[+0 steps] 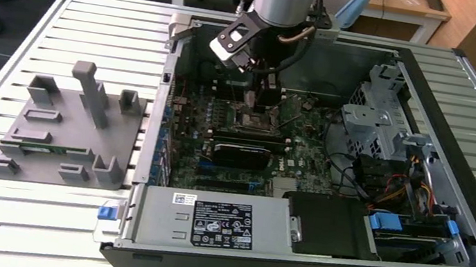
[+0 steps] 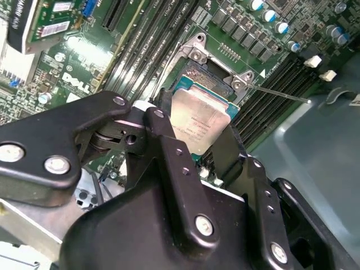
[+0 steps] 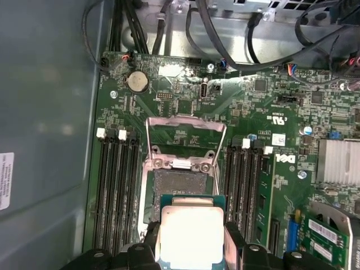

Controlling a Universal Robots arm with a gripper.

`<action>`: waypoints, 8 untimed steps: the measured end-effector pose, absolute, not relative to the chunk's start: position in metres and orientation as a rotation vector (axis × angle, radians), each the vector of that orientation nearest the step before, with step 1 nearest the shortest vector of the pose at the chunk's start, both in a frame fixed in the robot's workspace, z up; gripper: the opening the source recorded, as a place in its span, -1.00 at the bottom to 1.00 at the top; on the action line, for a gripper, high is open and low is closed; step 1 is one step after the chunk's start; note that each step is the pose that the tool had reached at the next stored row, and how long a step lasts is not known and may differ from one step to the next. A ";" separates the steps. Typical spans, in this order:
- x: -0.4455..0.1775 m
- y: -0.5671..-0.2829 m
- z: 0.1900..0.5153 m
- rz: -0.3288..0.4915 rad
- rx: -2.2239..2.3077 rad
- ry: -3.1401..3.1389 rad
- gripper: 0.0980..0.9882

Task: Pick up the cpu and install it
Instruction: 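Place the cpu into insertion slot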

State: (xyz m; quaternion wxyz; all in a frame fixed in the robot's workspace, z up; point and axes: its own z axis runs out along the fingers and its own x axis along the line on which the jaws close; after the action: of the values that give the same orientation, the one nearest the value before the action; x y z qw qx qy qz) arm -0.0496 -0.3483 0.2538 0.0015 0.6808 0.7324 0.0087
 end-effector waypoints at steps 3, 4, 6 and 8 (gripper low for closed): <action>-0.049 -0.347 0.250 0.028 2.141 2.295 -0.02; -0.049 -0.347 0.248 0.028 2.141 2.295 -0.02; -0.048 -0.346 0.244 0.028 2.142 2.294 -0.02; -0.048 -0.346 0.241 0.028 2.144 2.292 -0.02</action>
State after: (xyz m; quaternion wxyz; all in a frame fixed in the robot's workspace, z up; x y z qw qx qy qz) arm -0.0480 -0.3456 0.2407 0.0016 0.6830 0.7304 0.0089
